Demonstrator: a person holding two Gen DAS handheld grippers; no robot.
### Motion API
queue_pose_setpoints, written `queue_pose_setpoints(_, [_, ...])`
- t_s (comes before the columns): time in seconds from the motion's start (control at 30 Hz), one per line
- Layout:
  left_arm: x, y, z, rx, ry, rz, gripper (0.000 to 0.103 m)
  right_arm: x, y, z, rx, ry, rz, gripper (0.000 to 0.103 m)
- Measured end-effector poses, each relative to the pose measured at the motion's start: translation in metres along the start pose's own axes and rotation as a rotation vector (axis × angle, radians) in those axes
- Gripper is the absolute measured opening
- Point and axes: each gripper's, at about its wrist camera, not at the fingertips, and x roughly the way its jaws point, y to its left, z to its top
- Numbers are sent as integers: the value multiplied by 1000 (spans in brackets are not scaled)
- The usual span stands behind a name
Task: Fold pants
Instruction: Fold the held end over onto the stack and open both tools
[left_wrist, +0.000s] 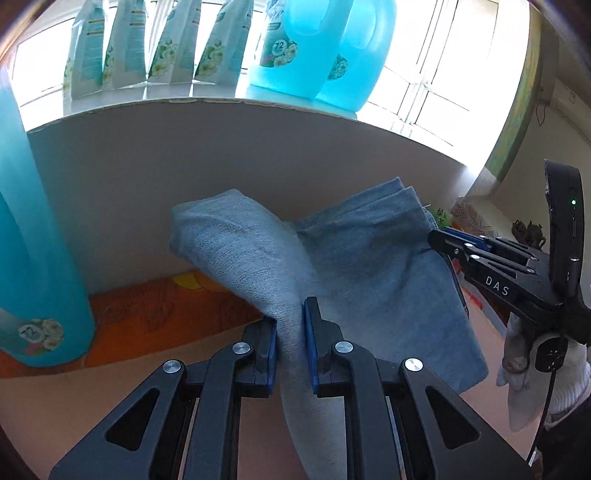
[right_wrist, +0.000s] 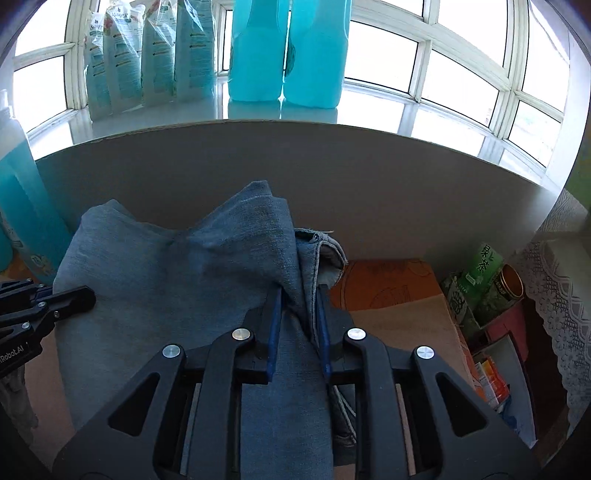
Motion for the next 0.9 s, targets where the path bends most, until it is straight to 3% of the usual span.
queue_pose_setpoints(0.1, [6,13,-4,-21,25,69,15,1,-6,0,22,-1,-22,34])
queue_pose_setpoints(0.17, [4,21,-4,-36,21,99,32,-2,-4,0,17,-2,-8,34])
queue_pose_setpoints(0.2, [-1,23,-5,-43,12,101,34,-3,-3,0,13,-3,-7,35])
queue_pose_setpoints(0.47, [-26,18,-6,-6,-3,96,34,-19,-4,-8,54,-9,10,35])
queue_pose_setpoints(0.6, [-38,8,-6,20,-14,96,35,-31,-8,-21,84,-10,25,46])
queue_pose_setpoints(0.67, [-43,0,-7,35,-14,91,44,-36,-8,-30,91,-5,36,47])
queue_pose_setpoints(0.9, [-59,-18,-23,76,-11,74,48,-54,-12,-60,116,15,42,48])
